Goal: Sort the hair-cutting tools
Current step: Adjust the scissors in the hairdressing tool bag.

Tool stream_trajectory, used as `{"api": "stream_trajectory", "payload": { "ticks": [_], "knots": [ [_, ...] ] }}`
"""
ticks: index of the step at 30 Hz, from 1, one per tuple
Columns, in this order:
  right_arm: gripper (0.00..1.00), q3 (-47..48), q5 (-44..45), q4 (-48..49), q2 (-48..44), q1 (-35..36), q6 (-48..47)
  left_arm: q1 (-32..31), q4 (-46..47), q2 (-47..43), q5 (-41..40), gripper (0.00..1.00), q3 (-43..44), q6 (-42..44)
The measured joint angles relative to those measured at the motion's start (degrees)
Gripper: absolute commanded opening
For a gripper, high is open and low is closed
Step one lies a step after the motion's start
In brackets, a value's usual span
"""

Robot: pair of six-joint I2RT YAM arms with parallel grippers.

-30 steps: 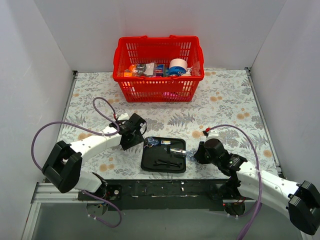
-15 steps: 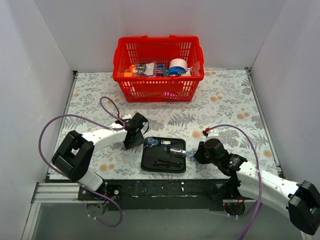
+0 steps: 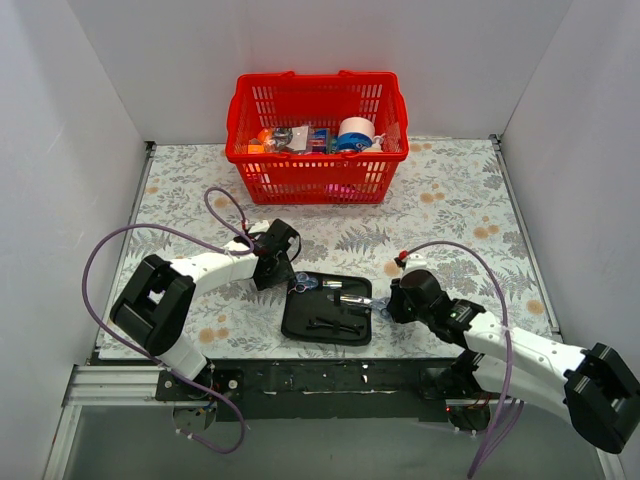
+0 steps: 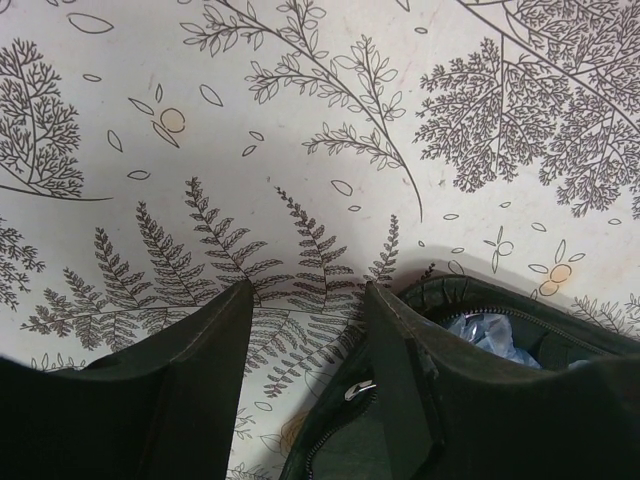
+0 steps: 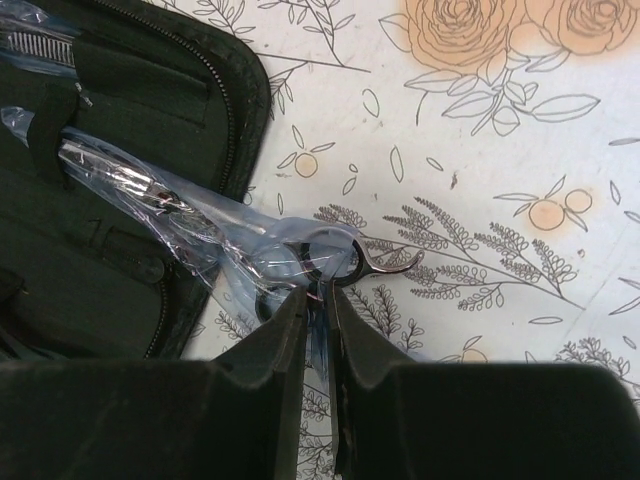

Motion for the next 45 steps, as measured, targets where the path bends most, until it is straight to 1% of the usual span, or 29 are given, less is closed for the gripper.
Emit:
{"api": "stream_trajectory", "payload": {
  "ticks": [8, 17, 24, 34, 45],
  "knots": [
    [0.19, 6.38, 0.17, -0.57, 7.41, 0.0, -7.04, -0.52, 2.86, 0.37, 1.75, 0.49, 0.0, 0.48],
    [0.18, 9.9, -2.45, -0.35, 12.07, -0.02, -9.66, -0.85, 5.05, 0.42, 3.39, 0.48, -0.24, 0.5],
    [0.17, 13.22, -3.5, -0.42, 14.95, 1.09, -10.03, -0.83, 5.73, 0.09, 3.65, 0.48, -0.74, 0.5],
    [0.15, 16.44, -3.82, 0.24, 21.11, 6.29, -8.33, -0.83, 7.8, -1.09, 4.04, 0.48, -2.34, 0.46],
    [0.12, 16.26, -3.13, 0.57, 21.16, 7.58, -5.49, -0.83, 8.92, -1.86, 4.35, 0.47, -3.37, 0.31]
  ]
}}
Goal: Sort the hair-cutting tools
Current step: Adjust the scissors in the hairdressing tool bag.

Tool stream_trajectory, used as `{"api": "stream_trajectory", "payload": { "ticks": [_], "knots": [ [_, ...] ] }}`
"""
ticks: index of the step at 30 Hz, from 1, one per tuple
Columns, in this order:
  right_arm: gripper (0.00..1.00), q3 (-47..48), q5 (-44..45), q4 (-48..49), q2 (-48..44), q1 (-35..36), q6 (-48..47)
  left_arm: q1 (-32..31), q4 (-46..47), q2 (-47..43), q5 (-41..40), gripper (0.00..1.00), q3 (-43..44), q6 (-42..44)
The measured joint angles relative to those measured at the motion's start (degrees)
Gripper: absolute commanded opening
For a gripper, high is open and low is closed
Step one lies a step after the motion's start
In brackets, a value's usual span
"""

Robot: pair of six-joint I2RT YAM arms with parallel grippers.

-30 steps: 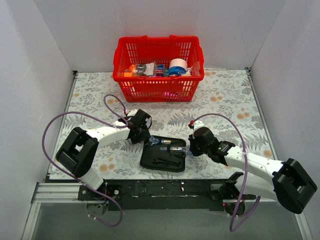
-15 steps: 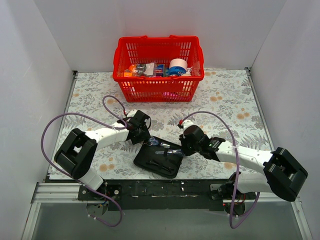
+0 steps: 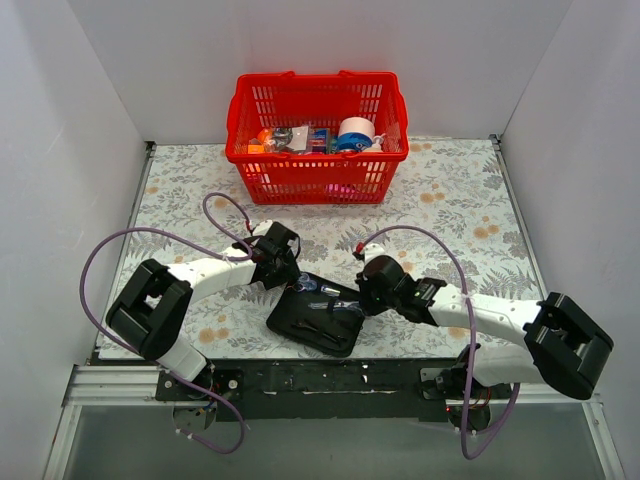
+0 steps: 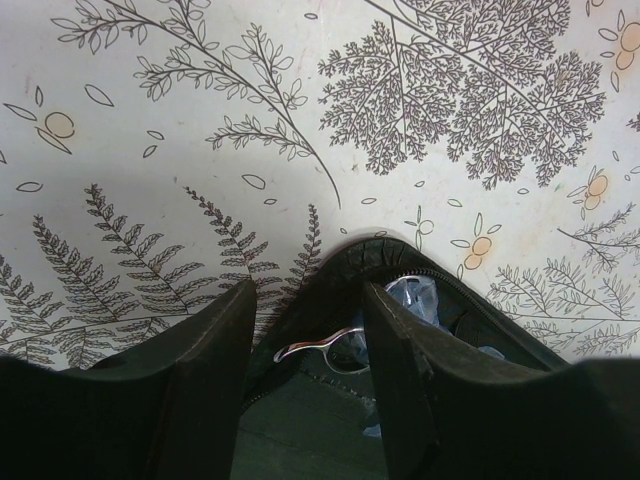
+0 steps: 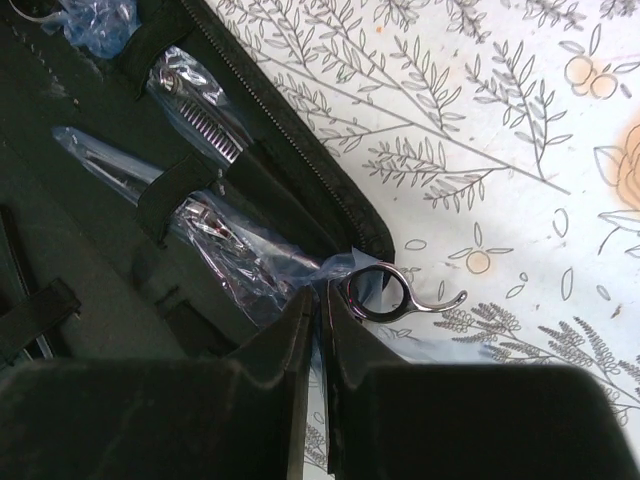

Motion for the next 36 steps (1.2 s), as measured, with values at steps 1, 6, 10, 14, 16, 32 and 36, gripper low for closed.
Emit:
{"api": "stream_trajectory", "payload": {
  "ticks": [1, 6, 10, 14, 16, 32, 36],
  "knots": [
    [0.11, -0.42, 0.37, 0.44, -0.17, 0.39, 0.39, 0.0, 0.04, -0.04, 0.02, 0.47, -0.04, -0.04],
    [0.1, -4.11, 1.99, 2.29, -2.99, 3.76, 4.39, 0.0, 0.07, -0.42, 0.07, 0.47, -0.37, -0.57],
    [0.09, -6.6, 3.74, 3.58, -5.29, 6.32, 8.57, 0.0, -0.02, -0.81, 0.39, 0.47, -0.7, -1.36],
    [0.09, -8.41, 5.97, 4.85, -6.67, 8.59, 12.81, -0.02, -0.42, -1.18, 1.2, 0.46, -0.9, -2.01],
    [0.09, -8.5, 7.08, 5.01, -6.58, 9.16, 14.21, -0.04, -0.74, -1.77, 1.79, 0.46, -1.4, -2.36],
    [0.09, -2.12, 11.78, 5.22, 3.34, 11.74, 15.78, -1.95, -1.11, -3.48, 0.85, 0.45, -2.99, -5.42],
    [0.09, -0.92, 12.26, 6.27, 5.33, 12.17, 15.78, -2.01, -1.03, -3.52, 0.7, 0.45, -3.08, -5.64]
  ]
}}
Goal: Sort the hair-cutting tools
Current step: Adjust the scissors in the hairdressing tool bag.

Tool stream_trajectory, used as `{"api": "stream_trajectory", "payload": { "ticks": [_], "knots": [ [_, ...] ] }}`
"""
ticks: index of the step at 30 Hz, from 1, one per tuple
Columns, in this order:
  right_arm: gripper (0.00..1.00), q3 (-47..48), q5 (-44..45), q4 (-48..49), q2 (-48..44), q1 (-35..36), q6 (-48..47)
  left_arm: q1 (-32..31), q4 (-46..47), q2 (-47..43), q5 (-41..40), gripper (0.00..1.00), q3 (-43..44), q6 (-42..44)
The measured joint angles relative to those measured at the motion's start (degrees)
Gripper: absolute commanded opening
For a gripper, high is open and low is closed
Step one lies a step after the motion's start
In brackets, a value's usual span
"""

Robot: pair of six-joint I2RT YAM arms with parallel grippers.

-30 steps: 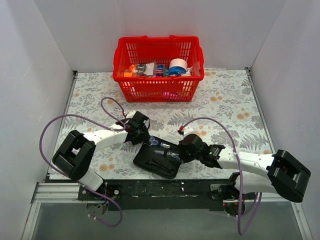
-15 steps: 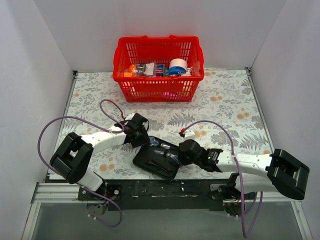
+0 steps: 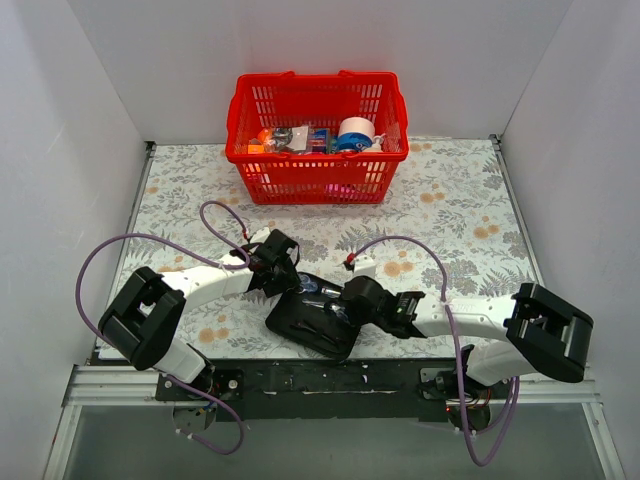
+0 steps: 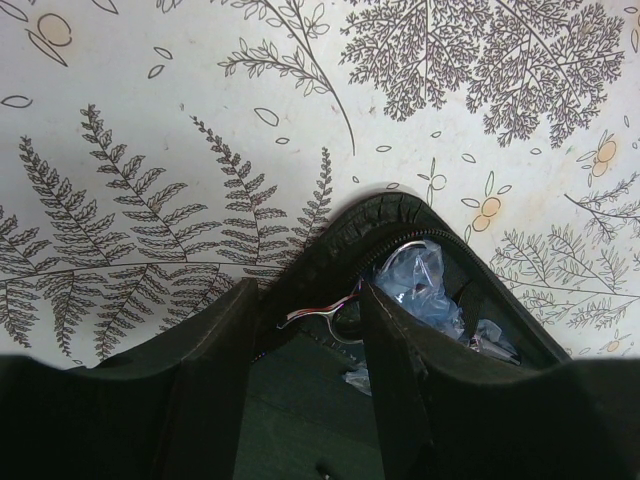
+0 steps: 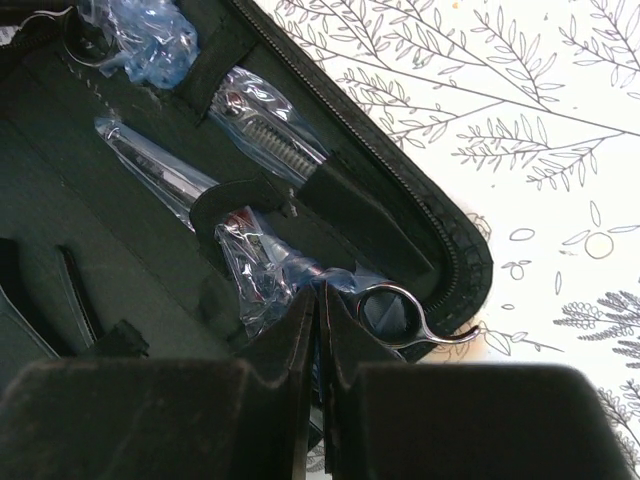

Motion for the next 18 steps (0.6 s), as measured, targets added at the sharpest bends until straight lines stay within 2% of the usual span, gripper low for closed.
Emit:
{"api": "stream_trajectory", "payload": {
  "ticks": [18],
  "knots": [
    [0.06, 1.2, 1.66, 2.05, 2.73, 1.42, 0.17, -0.26, 0.44, -0.52, -0.35, 0.45, -0.57, -0.5]
  ]
}}
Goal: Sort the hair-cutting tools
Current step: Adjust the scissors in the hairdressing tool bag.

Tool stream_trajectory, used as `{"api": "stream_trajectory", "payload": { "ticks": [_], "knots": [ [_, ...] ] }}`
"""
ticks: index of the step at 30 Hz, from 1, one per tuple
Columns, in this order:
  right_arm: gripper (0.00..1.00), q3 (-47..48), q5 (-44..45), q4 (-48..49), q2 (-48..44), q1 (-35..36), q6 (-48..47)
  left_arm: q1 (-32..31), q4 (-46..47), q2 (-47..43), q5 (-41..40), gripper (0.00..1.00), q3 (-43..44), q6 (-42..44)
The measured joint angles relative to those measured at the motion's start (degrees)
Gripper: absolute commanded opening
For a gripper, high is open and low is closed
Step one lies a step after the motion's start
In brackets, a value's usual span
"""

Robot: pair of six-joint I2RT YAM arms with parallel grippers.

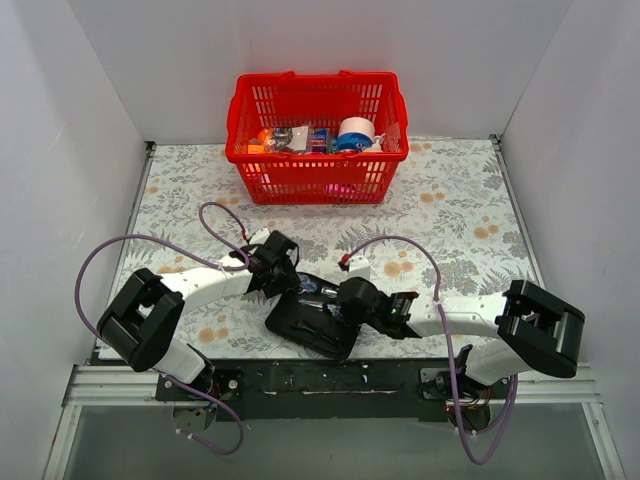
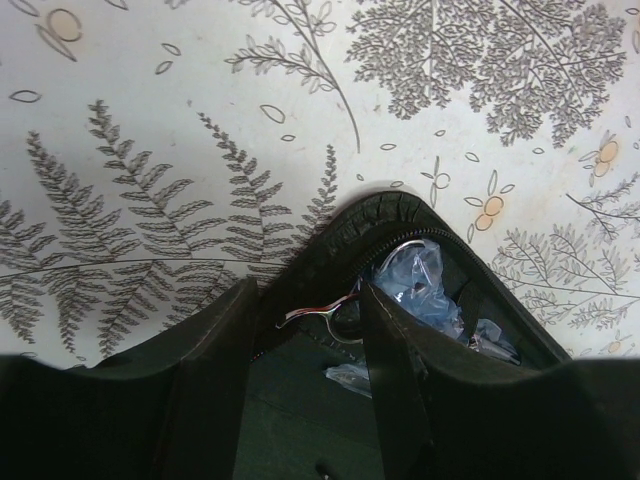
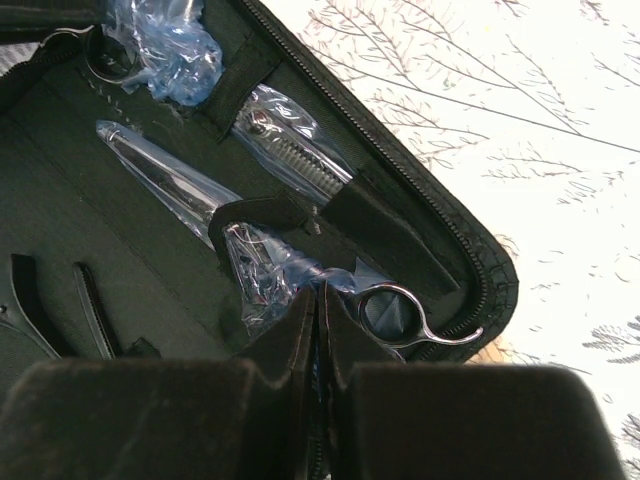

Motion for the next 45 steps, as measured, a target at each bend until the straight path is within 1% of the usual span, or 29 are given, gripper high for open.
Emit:
{"api": "stream_trajectory", "payload": {
  "ticks": [6, 8, 15, 23, 25, 26, 27, 29, 30, 31, 32, 33, 39, 45],
  "knots": [
    [0.05, 2.78, 0.26, 2.05, 4.35, 1.09, -0.37, -0.15, -1.2, -0.35, -1.57, 0.44, -0.09, -0.22],
    [0.05, 4.44, 0.13, 4.76, 6.78, 1.38, -0.61, -0.48, -1.27, -0.35, -2.12, 0.44, -0.09, -0.39],
    [0.05, 4.46, -0.02, 5.46, 7.43, 1.42, -1.09, -0.72, -1.27, -0.35, -2.54, 0.44, -0.09, -0.44],
    [0.04, 3.52, -0.39, 4.11, 5.01, 1.73, -1.01, -0.87, -1.31, -0.35, -2.47, 0.44, -0.09, -0.68],
    [0.11, 2.32, -1.27, 2.67, 2.99, 2.6, -0.81, -1.4, -1.46, -0.42, -1.88, 0.44, -0.09, -0.76],
    [0.16, 1.49, -1.62, 1.88, 1.68, 3.13, -0.61, -1.66, -1.53, -0.44, -1.49, 0.44, -0.09, -0.83],
    [0.27, 0.68, -1.79, 1.07, 0.28, 3.54, -0.26, -2.05, -1.66, -0.46, -0.74, 0.44, -0.09, -0.96],
    [0.39, -0.52, -1.86, -0.68, -2.01, 3.98, 0.39, -2.56, -1.73, -0.52, 0.2, 0.44, -0.09, -1.25],
    [0.51, -0.85, -1.86, -1.79, -3.21, 4.11, 0.48, -2.73, -1.75, -0.52, 0.46, 0.45, -0.09, -1.29],
    [0.6, -0.87, -1.97, -2.36, -3.93, 4.15, 0.68, -2.78, -1.77, -0.55, 0.59, 0.45, -0.09, -1.36],
    [0.71, -0.87, -1.84, -2.73, -4.52, 4.22, 0.79, -2.78, -1.79, -0.55, 0.81, 0.45, -0.09, -1.44],
    [0.9, -0.81, -1.51, -3.13, -5.01, 4.24, 0.48, -2.8, -1.81, -0.55, 0.87, 0.45, -0.09, -1.46],
    [0.95, 0.9, 0.15, -8.48, -6.12, 4.26, -0.28, -2.91, -2.21, -0.87, 1.51, 0.45, -0.22, -1.9],
    [0.97, 1.79, 2.27, -15.23, -14.91, 4.35, -1.05, -2.95, -3.02, -2.27, 1.62, 0.46, -1.22, -2.43]
  ]
}}
